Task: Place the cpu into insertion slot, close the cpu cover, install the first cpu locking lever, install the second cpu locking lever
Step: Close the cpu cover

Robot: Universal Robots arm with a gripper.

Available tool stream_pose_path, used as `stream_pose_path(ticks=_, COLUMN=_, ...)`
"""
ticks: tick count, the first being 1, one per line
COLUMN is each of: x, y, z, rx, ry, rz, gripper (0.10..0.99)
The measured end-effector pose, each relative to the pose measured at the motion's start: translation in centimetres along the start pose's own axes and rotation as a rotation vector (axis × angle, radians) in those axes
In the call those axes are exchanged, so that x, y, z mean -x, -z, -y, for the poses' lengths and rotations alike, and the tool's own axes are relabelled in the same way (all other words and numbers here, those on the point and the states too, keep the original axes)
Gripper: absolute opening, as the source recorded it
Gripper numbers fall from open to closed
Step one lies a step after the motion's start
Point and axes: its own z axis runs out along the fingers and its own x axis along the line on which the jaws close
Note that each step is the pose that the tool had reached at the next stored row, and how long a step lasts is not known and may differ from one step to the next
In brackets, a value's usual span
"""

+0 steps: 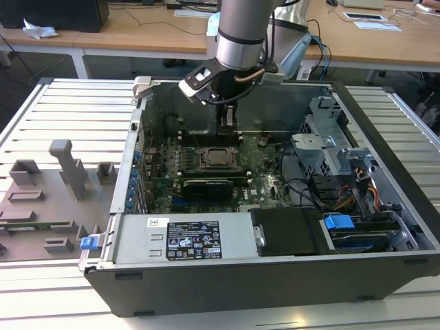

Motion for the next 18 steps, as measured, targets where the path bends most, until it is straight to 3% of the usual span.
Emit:
stream_pose_path(ticks=11, x=-0.02, y=1.52, z=0.12, rx=0.0, ry=0.0, rz=-0.0001, gripper=0.106)
stream_pose_path(ticks=14, x=-0.03, y=2.73, z=0.22, rx=0.0, ry=0.0, rz=0.0, gripper=0.106)
stream_pose_path(ticks=18, x=-0.04, y=2.88, z=0.24, rx=0.0, ry=0.0, rz=-0.0001, gripper=0.106)
